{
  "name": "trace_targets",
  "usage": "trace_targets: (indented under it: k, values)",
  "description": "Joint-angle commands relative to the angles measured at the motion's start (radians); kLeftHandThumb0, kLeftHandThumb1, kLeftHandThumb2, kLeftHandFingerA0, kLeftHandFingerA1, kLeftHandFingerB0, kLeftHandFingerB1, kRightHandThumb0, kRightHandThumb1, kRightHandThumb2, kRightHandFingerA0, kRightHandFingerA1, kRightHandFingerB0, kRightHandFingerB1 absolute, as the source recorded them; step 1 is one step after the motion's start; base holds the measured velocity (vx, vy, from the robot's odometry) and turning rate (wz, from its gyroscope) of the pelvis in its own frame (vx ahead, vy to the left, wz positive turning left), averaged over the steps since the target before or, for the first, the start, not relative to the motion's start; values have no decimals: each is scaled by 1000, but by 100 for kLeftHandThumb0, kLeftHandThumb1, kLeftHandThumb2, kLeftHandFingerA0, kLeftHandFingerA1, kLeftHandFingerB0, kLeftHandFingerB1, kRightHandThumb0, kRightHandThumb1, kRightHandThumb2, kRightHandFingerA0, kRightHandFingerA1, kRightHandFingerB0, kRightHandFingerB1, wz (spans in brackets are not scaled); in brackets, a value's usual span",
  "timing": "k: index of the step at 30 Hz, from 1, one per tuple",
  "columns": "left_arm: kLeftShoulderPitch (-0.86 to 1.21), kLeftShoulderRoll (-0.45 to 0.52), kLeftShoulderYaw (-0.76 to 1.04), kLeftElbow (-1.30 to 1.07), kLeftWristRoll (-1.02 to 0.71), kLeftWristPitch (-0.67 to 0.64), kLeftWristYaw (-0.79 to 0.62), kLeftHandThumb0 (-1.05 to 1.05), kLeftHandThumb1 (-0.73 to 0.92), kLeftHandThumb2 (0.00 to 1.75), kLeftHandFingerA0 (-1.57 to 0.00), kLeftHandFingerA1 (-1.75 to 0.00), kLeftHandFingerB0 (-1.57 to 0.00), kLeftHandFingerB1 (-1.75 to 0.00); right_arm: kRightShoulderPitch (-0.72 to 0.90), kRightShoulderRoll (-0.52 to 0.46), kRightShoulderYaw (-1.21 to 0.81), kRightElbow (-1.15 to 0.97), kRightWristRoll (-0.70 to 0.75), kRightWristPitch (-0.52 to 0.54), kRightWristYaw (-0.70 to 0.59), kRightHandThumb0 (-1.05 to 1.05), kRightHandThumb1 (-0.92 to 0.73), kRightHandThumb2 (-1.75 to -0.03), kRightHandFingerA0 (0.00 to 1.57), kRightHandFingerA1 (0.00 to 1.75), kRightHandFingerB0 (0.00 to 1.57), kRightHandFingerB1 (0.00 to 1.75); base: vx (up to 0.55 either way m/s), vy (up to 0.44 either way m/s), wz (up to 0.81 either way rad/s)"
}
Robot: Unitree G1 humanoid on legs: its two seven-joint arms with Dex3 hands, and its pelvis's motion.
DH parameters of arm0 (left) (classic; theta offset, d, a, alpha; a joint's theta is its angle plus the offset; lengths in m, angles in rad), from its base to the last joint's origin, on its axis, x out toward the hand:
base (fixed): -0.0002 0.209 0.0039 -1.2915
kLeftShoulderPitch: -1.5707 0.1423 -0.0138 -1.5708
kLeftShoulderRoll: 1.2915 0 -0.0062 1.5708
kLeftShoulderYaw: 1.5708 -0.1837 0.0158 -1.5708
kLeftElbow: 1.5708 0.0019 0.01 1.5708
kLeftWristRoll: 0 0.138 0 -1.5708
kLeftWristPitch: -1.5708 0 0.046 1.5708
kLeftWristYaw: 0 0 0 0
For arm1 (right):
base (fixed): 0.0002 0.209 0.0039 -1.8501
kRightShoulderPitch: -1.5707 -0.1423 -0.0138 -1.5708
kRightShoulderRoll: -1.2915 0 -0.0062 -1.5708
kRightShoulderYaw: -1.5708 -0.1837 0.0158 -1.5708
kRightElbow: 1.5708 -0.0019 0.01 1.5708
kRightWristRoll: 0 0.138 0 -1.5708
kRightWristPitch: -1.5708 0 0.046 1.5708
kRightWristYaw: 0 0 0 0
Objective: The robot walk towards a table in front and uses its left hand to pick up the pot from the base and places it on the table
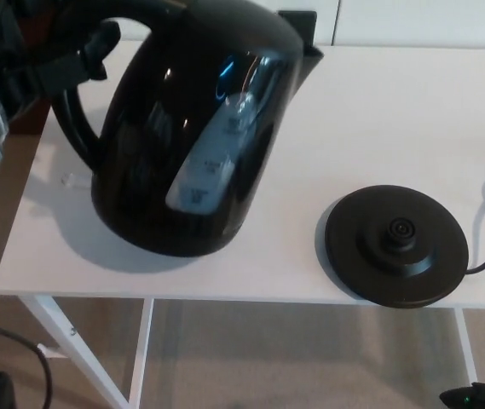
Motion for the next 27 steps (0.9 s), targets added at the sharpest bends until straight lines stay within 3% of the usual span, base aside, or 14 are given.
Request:
trace_targets:
  k: [1, 8, 11, 13, 14, 15, 16, 17, 18, 19, 20, 21, 23, 27]
  values:
    - [0, 19, -18, 21, 38, -144, -29, -16, 83, 64, -81, -171, -64, -115, -2, -12, -9, 2, 10, -6, 3, -34, -66, -59, 63, 50, 51, 41, 0, 0, 0]
    - [-2, 3, -20, 18, 23, -157, -47, -12, 84, 64, -84, -173, -69, -111, -11, -10, -13, -8, 12, 14, 3, -33, -66, -59, 61, 48, 51, 41, 0, 0, 0]
    - [6, -8, -25, -12, 7, -118, -61, -6, 87, 68, -78, -159, -69, -98, -11, -12, -8, -22, 6, 22, 6, -33, -66, -59, 63, 49, 50, 41, 0, 0, 0]
    - [16, -11, -35, -26, -1, -109, -83, -3, 89, 67, -76, -160, -67, -97, -14, -11, -8, -17, 5, 21, 0, -34, -66, -59, 65, 50, 51, 40, 0, 0, 0]
    - [21, -14, -37, -31, -7, -91, -88, -4, 89, 68, -74, -153, -70, -90, -11, -10, -9, -15, 6, 19, -1, -34, -66, -59, 65, 49, 51, 40, 0, 0, 0]
    - [26, -12, -46, -32, -2, -89, -93, -5, 88, 66, -77, -124, -72, -71, -10, -10, -7, -16, 4, 18, -2, -34, -66, -59, 65, 49, 51, 40, 0, 0, 0]
    - [29, -12, -50, -33, 1, -89, -96, -5, 88, 66, -77, -124, -72, -71, -10, -11, -7, -17, 3, 18, -2, -34, -66, -59, 65, 49, 51, 40, 0, 0, 0]
    - [34, 13, -66, -6, -7, -88, -157, -17, 75, 62, -84, -64, -52, -41, -9, -13, -4, -18, -1, 10, -5, -34, -66, -59, 66, 50, 51, 41, 0, 0, 0]
    - [39, 47, -91, 11, -17, -73, -229, -18, 73, 61, -53, -45, -35, -32, -6, -15, -3, -23, -3, 11, -3, -34, -67, -58, 65, 49, 51, 41, 0, 0, 0]
    - [40, 58, -99, 15, -20, -67, -249, -18, 73, 61, -53, -45, -35, -32, -6, -15, -3, -25, -2, 12, -2, -34, -67, -58, 65, 49, 51, 41, 0, 0, 0]
    - [41, 83, -114, 22, -40, -46, -308, -21, 63, 61, -21, -36, -17, -29, -6, -14, -4, -26, 0, 20, 0, -34, -66, -59, 64, 49, 51, 41, 0, 0, 0]
    - [42, 118, -152, 28, -29, -42, -362, -25, 43, 69, -2, -27, -1, -17, -8, -13, -6, -22, 2, 20, 0, -33, -66, -59, 63, 49, 51, 41, 0, 0, 0]
    - [53, 169, -219, 19, 13, -74, -414, -38, 29, 65, 0, -15, 0, -11, -11, -12, -6, -16, 2, 19, 1, -33, -66, -59, 62, 48, 50, 40, 0, 0, 0]
    - [61, 219, -281, 21, 37, -122, -465, -47, 37, 65, 0, 0, 0, -1, -14, -11, -3, -26, -1, 24, 0, -34, -67, -59, 66, 50, 51, 40, 0, 0, 0]
